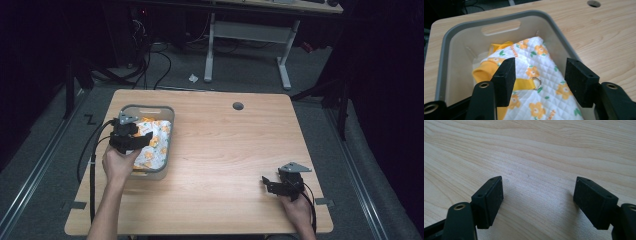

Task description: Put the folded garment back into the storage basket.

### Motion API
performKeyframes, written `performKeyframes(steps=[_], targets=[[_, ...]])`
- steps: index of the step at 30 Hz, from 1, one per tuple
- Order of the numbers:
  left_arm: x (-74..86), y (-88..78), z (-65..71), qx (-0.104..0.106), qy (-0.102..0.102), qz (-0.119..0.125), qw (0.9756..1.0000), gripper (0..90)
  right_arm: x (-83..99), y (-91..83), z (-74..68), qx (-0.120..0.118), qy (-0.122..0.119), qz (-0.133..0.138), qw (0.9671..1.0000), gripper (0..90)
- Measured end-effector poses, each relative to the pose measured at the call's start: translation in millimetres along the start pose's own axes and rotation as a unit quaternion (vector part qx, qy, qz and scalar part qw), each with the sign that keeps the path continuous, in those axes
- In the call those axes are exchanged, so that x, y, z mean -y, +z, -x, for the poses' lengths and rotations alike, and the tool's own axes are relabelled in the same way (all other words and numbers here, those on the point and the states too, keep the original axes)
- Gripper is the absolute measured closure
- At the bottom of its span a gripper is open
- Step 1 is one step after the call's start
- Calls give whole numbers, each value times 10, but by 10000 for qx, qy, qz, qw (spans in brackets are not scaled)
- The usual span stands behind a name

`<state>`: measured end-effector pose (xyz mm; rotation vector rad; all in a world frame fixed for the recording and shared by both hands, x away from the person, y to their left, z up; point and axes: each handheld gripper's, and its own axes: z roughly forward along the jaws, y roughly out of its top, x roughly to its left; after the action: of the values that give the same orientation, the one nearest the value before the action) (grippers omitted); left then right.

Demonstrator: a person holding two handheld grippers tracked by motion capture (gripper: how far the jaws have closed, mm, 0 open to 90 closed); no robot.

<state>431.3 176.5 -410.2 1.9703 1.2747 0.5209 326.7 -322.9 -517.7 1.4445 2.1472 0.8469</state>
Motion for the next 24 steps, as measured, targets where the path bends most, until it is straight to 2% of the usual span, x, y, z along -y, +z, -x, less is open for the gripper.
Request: performKeyframes(steps=[5,11,24], targets=[[-18,-48,154,106,145,112,9998,410,0,0,0,1,-1,1,10000,243],[-39,-98,295,257,145,174,9994,407,0,0,0,3,2,0,10000,243],[-35,-140,604,521,363,345,9974,405,0,0,0,1,0,0,10000,243]])
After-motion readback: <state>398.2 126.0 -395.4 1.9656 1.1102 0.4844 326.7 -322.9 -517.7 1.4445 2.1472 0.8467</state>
